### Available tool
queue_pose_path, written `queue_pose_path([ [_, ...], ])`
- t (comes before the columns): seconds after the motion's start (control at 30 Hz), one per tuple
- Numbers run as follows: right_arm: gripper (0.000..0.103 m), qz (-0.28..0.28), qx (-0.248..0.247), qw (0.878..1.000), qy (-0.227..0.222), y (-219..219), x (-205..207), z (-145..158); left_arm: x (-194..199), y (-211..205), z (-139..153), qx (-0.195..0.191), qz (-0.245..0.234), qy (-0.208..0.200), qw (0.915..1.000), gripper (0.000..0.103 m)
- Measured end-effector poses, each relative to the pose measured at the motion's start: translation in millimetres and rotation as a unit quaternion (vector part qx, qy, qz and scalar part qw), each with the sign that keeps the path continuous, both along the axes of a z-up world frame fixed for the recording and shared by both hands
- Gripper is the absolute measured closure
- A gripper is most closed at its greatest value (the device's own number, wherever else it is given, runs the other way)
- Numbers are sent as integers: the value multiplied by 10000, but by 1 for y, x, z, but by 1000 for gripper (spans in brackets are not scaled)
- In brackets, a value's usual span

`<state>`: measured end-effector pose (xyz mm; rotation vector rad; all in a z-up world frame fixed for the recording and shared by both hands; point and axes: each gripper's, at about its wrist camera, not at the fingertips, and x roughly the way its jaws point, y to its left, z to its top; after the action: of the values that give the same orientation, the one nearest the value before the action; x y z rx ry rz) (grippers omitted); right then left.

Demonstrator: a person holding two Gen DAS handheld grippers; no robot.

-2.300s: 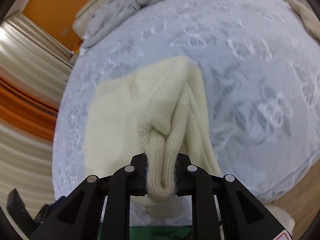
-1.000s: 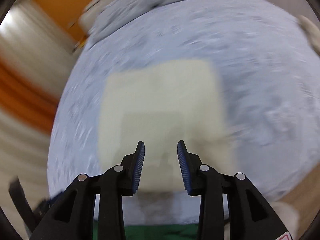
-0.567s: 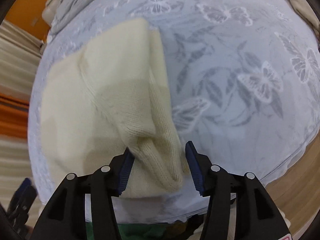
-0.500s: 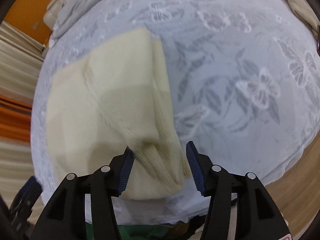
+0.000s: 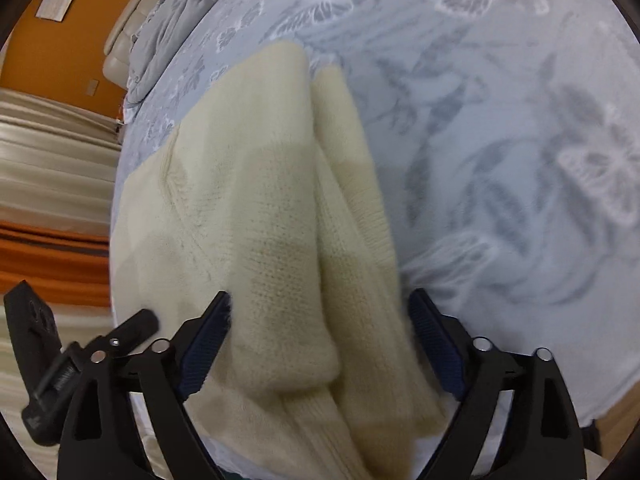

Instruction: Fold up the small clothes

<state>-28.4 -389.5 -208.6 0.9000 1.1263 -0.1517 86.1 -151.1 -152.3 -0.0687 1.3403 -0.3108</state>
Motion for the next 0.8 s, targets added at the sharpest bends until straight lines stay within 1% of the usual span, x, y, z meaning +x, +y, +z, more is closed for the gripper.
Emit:
queue_pose_path([
  [0.03,7,17,-5,10000,-21,2,3,-1,0,-4,-2,80,-81,-66,9999,5],
  [0.07,5,56,-23,10000,-56,5,6,-2,0,-8,-4,137,-142,-111,9997,5],
  [0.2,5,192,-344,9992,-73,15,15,-1,3,-9,-11,106,-192,-135,9997,5],
  [0.4,5,200,-387,9988,-213,17,21,1,9,-4,-15,-122,-291,-96,9995,5],
  [0.43,9,207,-381,9987,-259,17,21,2,9,1,-13,-272,-302,-66,9992,7],
  [0.5,15,194,-362,9986,-325,14,17,4,6,12,-8,-433,-314,-44,9986,21],
  [0.53,19,159,-316,9988,-349,12,16,4,4,17,-4,-532,-325,-30,9981,25],
  [0.57,27,85,-227,9989,-406,8,15,5,3,24,0,-646,-317,-21,9974,33],
  [0.6,32,39,-167,9988,-467,5,12,6,2,26,3,-710,-310,-14,9970,41],
  [0.67,53,-33,-70,9975,-703,1,6,13,-1,36,11,-944,-316,20,9950,48],
  [0.73,60,-27,64,9950,-998,1,-1,23,-3,45,14,-1159,-268,122,9928,51],
  [0.8,61,1,197,9934,-1130,1,-5,27,-5,50,14,-1282,-194,228,9913,52],
])
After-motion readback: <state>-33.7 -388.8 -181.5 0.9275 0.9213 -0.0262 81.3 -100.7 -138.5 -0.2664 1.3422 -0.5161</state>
